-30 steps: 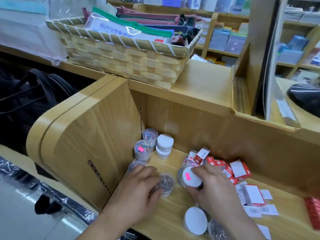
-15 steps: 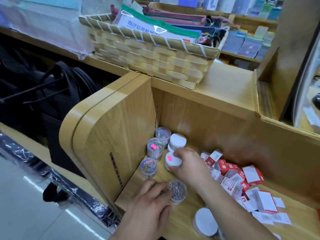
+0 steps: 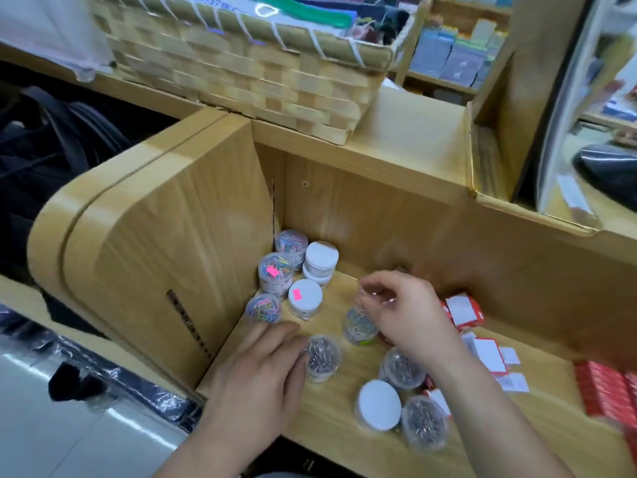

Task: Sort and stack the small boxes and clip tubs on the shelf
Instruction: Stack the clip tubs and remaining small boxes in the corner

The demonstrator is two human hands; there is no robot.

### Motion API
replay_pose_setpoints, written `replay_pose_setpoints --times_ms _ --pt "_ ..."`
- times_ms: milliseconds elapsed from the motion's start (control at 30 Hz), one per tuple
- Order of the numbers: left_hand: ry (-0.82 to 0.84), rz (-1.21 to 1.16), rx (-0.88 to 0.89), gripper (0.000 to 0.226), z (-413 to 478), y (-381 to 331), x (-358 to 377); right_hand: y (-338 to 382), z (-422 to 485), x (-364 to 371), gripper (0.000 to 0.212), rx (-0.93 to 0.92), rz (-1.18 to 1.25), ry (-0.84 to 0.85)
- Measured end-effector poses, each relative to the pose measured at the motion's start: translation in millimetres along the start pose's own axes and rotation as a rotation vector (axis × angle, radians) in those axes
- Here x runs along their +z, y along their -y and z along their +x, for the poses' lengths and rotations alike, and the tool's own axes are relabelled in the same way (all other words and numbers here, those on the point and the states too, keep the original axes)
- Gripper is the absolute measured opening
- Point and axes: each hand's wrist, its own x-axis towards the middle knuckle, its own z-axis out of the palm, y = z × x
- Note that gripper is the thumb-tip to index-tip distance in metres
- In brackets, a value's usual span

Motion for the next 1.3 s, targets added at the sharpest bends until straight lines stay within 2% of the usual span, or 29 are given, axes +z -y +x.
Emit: replay_pose_setpoints --times_ms 33,100,200,267,400,533,600,667,767,900,1000,1167,1300 --pt "0.009 -0.043 0.037 0.012 4 -8 1 -6 -7 -11 0.017 0.024 0.008 -0.007" --pt "0.128 -0.116 0.121 0.014 8 -30 11 -19 -21 -24 0.014 0.089 0.039 -0.003" --pt "0.336 0.01 0.191 0.035 7 -59 39 -29 -38 -25 0.014 0.147 0.059 0.004" --pt "0.408 0.061 0.166 0.039 5 -69 55 -30 -46 -21 0.015 0.158 0.067 0.016" --pt "0.308 -0.004 0.103 0.04 6 -65 51 -26 -56 -17 0.01 0.125 0.217 -0.022" --pt "0.098 -0.157 -0.056 0.04 26 -48 20 -17 -61 -11 0.03 0.094 0.464 -0.03" --pt "0.016 -0.143 -0.127 0.037 45 -29 8 -11 -57 -2 0.037 0.07 0.496 -0.012" --pt "-0.023 -0.053 -0.158 0.037 66 -8 5 -10 -53 11 0.033 0.035 0.384 -0.034" --pt "0.019 0.085 -0.176 0.045 88 19 12 -17 -44 21 0.02 -0.054 -0.041 -0.127" --pt "0.137 0.228 -0.104 0.032 88 36 27 -32 -31 25 0.029 -0.1 -0.383 -0.011" --pt "0.104 0.164 -0.088 0.023 79 44 30 -45 -19 26 0.04 -0.222 -0.574 0.08" --pt "-0.024 -0.169 -0.138 0.019 36 34 15 -44 -1 22 0.05 -0.447 -0.694 0.194" --pt "-0.013 -0.214 -0.205 0.016 -9 25 10 -43 6 25 0.048 -0.461 -0.739 0.29"
